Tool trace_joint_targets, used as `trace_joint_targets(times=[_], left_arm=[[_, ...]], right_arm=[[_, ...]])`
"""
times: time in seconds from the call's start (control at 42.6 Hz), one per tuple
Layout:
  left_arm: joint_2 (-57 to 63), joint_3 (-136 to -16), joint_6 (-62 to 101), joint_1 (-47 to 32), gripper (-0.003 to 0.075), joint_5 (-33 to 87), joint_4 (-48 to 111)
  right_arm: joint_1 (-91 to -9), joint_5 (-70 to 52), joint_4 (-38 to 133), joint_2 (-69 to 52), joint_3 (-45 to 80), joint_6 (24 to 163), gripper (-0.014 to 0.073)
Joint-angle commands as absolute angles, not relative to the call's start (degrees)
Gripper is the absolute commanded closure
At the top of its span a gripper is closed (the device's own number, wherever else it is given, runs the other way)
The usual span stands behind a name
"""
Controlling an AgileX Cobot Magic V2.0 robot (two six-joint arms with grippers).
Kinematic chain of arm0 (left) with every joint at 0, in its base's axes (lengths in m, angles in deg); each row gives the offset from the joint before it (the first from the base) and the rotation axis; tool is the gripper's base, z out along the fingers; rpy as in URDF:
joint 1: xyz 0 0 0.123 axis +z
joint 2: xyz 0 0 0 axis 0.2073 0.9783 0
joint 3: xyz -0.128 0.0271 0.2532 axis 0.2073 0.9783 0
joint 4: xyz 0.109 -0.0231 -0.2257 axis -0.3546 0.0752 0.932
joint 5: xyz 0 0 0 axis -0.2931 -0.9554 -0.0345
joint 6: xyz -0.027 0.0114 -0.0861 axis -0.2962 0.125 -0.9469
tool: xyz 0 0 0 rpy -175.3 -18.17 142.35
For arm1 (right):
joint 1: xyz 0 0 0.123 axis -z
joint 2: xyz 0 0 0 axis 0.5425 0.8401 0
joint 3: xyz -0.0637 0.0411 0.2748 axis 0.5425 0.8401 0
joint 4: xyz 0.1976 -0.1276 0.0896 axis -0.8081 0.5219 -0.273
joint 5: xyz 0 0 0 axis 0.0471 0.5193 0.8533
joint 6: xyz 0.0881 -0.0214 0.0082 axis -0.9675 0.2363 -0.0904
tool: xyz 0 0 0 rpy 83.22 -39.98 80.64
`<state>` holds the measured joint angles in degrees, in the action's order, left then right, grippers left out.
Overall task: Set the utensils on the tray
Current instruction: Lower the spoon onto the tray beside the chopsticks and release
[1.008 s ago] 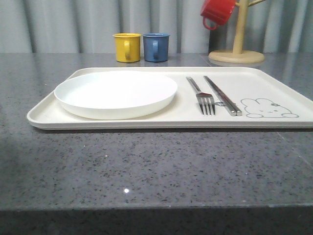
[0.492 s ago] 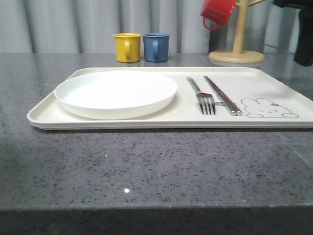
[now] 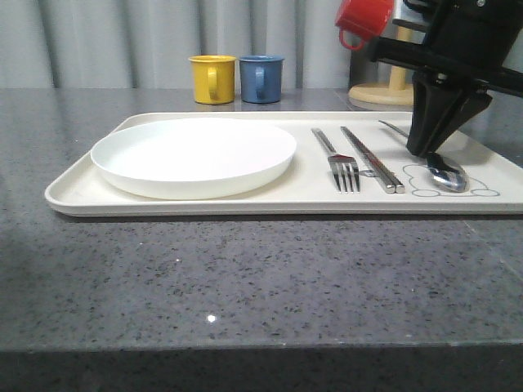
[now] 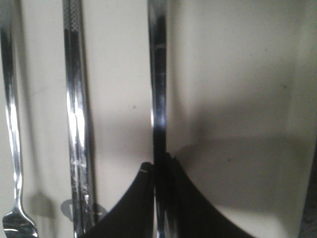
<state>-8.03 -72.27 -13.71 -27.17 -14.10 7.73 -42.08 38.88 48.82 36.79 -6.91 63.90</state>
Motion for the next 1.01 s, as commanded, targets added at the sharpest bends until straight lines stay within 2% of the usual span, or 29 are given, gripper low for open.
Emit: trace_joint_targets(times=[0.0,0.094,0.188,0.469,0.657,0.985], left_arm=[[-8.1,-73.8,-14.4,-27.6,0.0357,-10.6,8.0],[-8.1,-73.8,-14.4,-27.6,0.0357,-10.6,8.0],[-8.1,-73.8,-14.4,-27.6,0.0357,-10.6,8.0],[-8.1,-73.8,-14.4,-27.6,0.0357,-10.6,8.0],[-8.1,-73.8,-14.4,-27.6,0.0357,-10.6,8.0],[-8.1,-73.8,-14.4,-27.6,0.0357,-10.6,8.0]], right_arm=[[-42.0,37.7,47.8,34.1,-8.5,63.3,0.0456],[-42.0,37.5,47.8,34.1,-8.5,63.3,0.0332],[-42.0,36.9,47.8,34.1,-8.5,63.3,0.0279],[-42.5,37.5,48.0,26.6,-7.9,73.3,0.0282],[-46.4,38.5,51.2,15.0,-2.6,79.8,0.0282],[-48.9,40.6,55.2,-8.3,10.9,79.9,0.0282]])
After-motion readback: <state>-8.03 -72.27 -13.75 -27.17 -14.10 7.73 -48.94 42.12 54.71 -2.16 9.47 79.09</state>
